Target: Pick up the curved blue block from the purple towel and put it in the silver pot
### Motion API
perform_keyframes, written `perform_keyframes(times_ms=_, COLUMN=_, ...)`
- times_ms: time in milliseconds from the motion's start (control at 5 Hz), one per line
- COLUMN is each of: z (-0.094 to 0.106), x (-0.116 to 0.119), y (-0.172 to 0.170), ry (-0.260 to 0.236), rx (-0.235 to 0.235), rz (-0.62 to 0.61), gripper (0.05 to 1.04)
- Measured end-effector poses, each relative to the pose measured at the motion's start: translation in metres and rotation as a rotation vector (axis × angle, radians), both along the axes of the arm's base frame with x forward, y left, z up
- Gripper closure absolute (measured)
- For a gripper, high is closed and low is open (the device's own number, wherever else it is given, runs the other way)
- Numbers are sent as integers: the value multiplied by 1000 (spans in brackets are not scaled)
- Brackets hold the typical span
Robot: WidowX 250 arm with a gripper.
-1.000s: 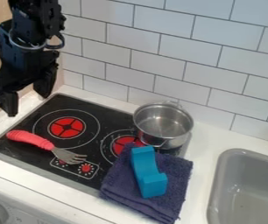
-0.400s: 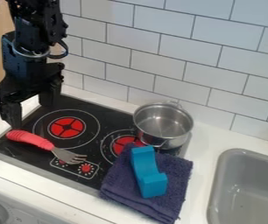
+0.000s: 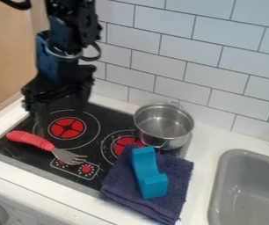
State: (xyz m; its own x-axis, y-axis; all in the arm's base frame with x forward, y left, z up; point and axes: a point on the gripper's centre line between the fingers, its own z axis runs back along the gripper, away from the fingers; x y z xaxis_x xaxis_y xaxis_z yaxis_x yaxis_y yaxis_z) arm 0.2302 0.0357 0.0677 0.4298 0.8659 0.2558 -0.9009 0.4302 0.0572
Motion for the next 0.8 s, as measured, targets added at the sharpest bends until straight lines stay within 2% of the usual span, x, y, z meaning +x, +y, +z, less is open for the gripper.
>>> perform_keyframes(times_ms=200, z=0, x=3, y=-20, ry=-4, rx=-9, rz=-94, gripper=84)
perform_keyframes(times_ms=400, z=4, x=9, y=-40, ry=-58, rx=-54, rz=-165, gripper=84)
perform_keyframes(times_ms=600, z=4, x=9, y=-60, ry=-65, rx=-69, rz=-242, gripper=84)
perform_keyframes(times_ms=800, z=-3, x=7, y=-80, ry=-46, rx=-95, rz=-296, gripper=84)
